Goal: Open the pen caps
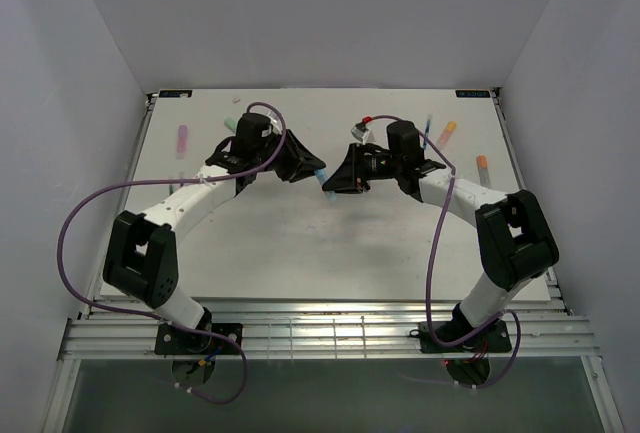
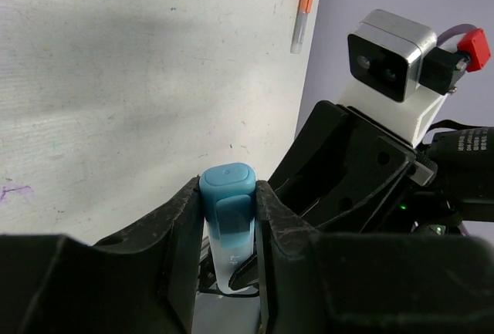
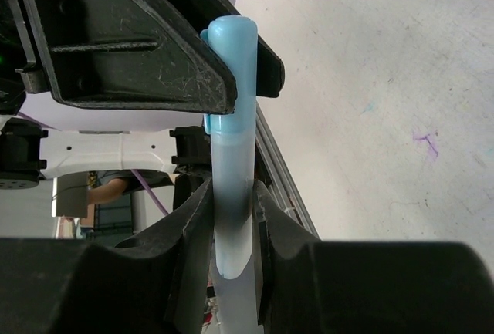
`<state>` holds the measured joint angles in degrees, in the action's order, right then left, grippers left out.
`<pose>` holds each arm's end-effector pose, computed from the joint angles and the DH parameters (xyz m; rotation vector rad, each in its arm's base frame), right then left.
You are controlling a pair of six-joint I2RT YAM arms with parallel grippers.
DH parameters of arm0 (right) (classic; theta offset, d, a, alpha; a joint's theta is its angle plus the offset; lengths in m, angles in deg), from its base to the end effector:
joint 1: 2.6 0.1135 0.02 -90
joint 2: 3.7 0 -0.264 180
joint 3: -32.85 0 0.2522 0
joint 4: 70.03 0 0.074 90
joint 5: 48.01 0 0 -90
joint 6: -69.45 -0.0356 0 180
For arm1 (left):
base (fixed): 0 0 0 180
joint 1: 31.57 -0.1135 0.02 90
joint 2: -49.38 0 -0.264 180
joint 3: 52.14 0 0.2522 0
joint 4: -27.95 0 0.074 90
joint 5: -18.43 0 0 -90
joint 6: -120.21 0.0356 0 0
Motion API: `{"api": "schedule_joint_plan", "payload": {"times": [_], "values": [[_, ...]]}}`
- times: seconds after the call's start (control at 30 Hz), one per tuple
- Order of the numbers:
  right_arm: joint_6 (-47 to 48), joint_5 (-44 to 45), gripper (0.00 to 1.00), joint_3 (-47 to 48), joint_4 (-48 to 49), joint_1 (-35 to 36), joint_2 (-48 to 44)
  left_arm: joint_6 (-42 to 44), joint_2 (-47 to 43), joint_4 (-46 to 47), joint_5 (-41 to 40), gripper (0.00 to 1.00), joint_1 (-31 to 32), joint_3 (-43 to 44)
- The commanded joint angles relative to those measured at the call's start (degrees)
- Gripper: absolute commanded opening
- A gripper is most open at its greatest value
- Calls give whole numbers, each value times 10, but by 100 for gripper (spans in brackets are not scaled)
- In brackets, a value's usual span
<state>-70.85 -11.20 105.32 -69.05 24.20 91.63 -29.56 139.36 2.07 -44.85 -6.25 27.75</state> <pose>0.3133 0.1902 0.2429 -0.2702 2.2173 1.7199 0.3130 -0.1658 0.2712 -0.4405 2.4189 -1.2685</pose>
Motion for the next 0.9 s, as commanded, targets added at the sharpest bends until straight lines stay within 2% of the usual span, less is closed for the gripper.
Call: {"api": "schedule_joint_plan", "payload": {"times": [0.0, 0.17, 0.37, 0.43, 0.63, 0.87], "values": [[46, 25, 8, 32, -72, 9, -1, 13, 7, -12, -12, 0, 6, 41], [102, 54, 8, 25, -165, 26, -20, 27, 31, -33, -52, 0, 5, 76], [116, 54, 8, -17, -197, 50, -49, 42, 63, -46, -105, 0, -12, 134], [118, 53, 8, -39, -202, 59, -67, 39, 67, -34, -101, 0, -26, 139], [91, 30, 8, -97, -161, 67, -109, 36, 66, 10, -69, 0, -62, 127], [37, -6, 8, -130, -91, 66, -125, 40, 25, 57, -57, 0, -64, 53]]}}
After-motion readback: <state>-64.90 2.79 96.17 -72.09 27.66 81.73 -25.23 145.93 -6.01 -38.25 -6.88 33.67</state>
